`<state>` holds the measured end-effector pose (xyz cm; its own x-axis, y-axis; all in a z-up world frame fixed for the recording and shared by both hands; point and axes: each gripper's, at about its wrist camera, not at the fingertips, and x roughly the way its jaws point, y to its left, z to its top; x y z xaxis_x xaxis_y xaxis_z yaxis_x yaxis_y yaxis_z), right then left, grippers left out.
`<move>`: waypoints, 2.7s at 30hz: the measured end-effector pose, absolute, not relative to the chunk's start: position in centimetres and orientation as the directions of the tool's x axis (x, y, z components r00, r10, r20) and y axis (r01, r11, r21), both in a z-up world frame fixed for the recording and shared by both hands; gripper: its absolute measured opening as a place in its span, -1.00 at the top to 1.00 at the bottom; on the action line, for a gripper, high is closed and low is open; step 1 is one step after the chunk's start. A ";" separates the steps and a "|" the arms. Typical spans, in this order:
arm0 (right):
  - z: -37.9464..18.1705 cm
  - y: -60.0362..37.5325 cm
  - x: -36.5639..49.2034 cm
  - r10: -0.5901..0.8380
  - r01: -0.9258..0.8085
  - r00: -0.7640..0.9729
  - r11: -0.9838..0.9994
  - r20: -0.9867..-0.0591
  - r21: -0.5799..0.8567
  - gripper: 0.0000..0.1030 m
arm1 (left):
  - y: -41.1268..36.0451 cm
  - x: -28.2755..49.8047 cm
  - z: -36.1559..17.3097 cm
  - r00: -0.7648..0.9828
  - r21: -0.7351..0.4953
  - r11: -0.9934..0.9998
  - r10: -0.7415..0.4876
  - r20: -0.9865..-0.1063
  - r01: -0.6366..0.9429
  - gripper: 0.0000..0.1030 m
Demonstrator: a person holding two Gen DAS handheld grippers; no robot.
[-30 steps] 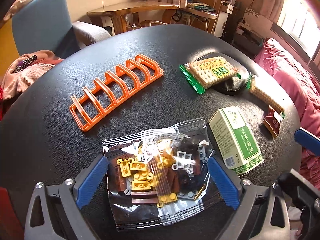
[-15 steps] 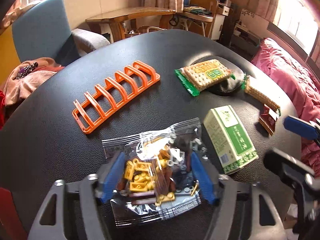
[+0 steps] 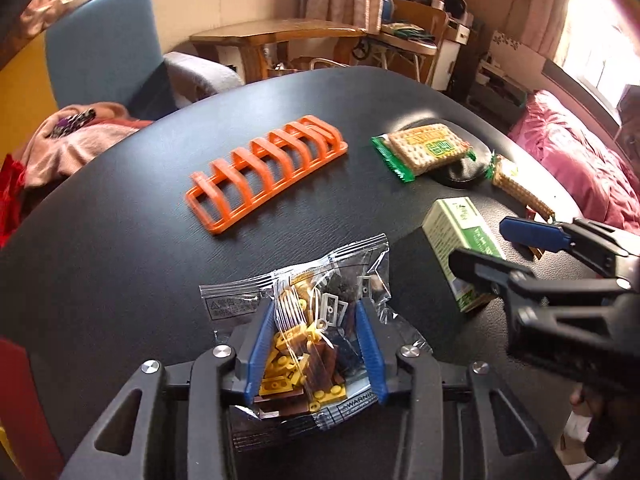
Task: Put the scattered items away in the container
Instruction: 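Grasp the green essential-oil box with the right tool while the left tool holds the bag, then lift the yellow brick bag and green box with both tools toward the tray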
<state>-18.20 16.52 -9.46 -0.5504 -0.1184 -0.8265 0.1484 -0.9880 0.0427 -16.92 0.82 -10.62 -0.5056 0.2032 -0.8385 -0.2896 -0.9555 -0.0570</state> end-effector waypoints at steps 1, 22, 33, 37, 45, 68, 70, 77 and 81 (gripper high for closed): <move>-9.6 16.5 -18.3 -0.117 0.142 -0.549 -0.989 -0.828 0.046 -0.21 | 0.3 -16.6 -10.6 -0.510 -0.059 -0.959 0.199 -0.837 -0.278 0.21; -10.4 14.8 -13.6 -0.109 0.163 -0.531 -0.986 -0.840 0.026 0.40 | -4.6 -11.3 -10.4 -0.552 -0.127 -0.980 0.192 -0.812 -0.153 0.35; -9.3 12.0 -10.7 -0.157 0.229 -0.536 -0.973 -0.829 0.036 0.41 | -6.6 -8.4 -9.4 -0.585 -0.123 -0.988 0.153 -0.797 -0.090 0.54; -8.9 11.3 -10.0 -0.164 0.241 -0.544 -0.970 -0.823 0.034 0.41 | -7.7 -7.7 -9.3 -0.581 -0.157 -0.986 0.163 -0.798 -0.061 0.40; -8.4 10.6 -9.3 -0.185 0.264 -0.547 -0.964 -0.816 0.042 0.41 | -8.5 -7.6 -10.2 -0.540 -0.147 -0.989 0.125 -0.832 -0.002 -0.19; -9.0 9.3 -8.0 -0.240 0.319 -0.508 -0.945 -0.827 0.079 0.41 | -6.2 -7.3 -8.0 -0.576 -0.116 -0.988 0.156 -0.802 -0.107 1.00; -9.0 9.0 -7.8 -0.250 0.328 -0.500 -0.941 -0.829 0.086 0.41 | -6.3 -7.1 -7.5 -0.584 -0.113 -0.988 0.156 -0.797 -0.110 1.00; -8.5 8.9 -6.9 -0.250 0.332 -0.512 -0.940 -0.822 0.078 0.41 | -6.8 -5.9 -7.5 -0.569 -0.178 -0.979 0.205 -0.796 -0.103 -0.36; -8.2 9.3 -6.7 -0.247 0.325 -0.522 -0.943 -0.816 0.077 0.40 | -6.5 -4.8 -8.4 -0.547 -0.168 -0.978 0.210 -0.810 -0.125 -0.74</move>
<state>-6.74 9.28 -8.22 -0.5220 -0.2471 -0.8163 0.3250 -0.9425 0.0775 -4.82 -6.47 -8.44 -0.5472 0.2097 -0.8103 -0.1253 -0.9777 -0.1684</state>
